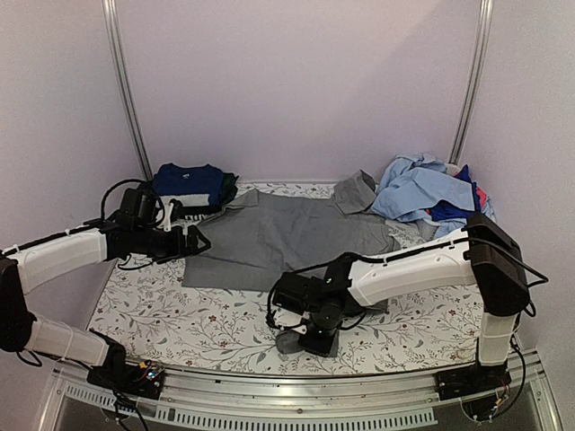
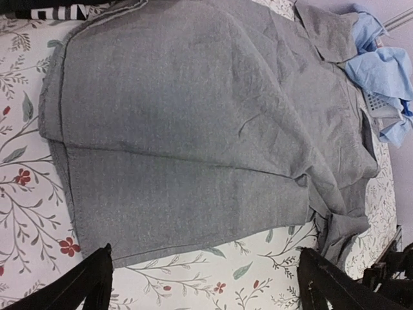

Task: Fold and stack the mixed laundry pile
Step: Pick up the flattened shirt from the center of the board.

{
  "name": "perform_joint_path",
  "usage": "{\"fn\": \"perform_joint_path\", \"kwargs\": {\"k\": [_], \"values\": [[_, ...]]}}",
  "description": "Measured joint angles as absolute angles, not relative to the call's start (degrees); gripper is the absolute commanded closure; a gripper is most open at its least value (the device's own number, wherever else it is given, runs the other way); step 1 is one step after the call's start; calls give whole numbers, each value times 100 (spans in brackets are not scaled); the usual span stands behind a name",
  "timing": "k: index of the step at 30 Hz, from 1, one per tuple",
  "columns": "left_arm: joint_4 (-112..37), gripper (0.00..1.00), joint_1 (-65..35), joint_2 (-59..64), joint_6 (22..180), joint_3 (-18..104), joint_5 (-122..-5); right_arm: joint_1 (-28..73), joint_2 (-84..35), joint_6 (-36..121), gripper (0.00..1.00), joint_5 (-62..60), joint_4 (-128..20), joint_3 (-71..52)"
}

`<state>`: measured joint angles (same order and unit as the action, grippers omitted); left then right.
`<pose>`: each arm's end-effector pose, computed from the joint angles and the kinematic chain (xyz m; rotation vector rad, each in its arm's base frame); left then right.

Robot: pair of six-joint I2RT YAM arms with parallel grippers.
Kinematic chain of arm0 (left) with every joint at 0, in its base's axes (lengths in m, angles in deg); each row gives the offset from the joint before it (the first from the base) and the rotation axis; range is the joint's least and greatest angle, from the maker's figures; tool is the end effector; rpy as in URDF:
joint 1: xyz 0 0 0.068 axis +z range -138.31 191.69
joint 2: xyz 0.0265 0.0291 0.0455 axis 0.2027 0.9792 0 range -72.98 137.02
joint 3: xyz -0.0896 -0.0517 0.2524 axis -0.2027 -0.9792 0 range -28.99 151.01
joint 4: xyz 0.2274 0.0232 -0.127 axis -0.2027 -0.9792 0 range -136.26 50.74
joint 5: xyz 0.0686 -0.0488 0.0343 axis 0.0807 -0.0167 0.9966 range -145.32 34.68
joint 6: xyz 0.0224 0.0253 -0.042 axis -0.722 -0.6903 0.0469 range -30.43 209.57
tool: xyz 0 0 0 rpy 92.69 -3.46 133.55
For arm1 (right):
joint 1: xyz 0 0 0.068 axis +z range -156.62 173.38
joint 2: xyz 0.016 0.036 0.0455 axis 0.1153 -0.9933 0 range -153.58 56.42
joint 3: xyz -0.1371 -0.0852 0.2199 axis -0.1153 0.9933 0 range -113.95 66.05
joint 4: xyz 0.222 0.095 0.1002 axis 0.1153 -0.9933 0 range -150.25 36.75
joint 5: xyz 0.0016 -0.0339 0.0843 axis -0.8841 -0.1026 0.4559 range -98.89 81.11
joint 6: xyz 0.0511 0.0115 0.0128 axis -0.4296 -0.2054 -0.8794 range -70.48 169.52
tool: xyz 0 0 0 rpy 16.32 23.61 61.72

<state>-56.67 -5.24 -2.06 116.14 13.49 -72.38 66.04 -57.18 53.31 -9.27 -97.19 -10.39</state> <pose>0.2391 -0.0837 0.2216 -0.0569 2.4434 -0.7065 0.1117 0.3571 0.1471 -1.8601 2.3628 0.1241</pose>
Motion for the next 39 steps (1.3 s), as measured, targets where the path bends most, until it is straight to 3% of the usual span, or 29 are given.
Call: {"fn": "perform_joint_path", "kwargs": {"k": [7,14,19,25,34,36,39], "values": [[-6137,11,-486,-136,11653,1349,-6722,6023,-5356,4282,100,131,-9673,-860],[-6281,18,-465,-434,12591,835,-6687,4812,-2739,2672,100,644,-8655,-856],[-6261,33,-462,-414,13284,588,-6682,4506,-1515,1957,100,668,-7938,-827],[-6320,55,-451,528,13686,953,-6582,4493,-1284,1520,100,553,-7719,-607],[-6910,63,-440,1748,13911,1668,-6136,4473,-1179,1225,100,183,-7734,-430],[-7042,72,-440,1901,13926,1840,-6016,4473,-1098,1179,100,98,-7732,-390],[-7216,100,-440,2161,13898,2098,-5909,4473,-949,1131,100,-46,-7734,-329]]}}
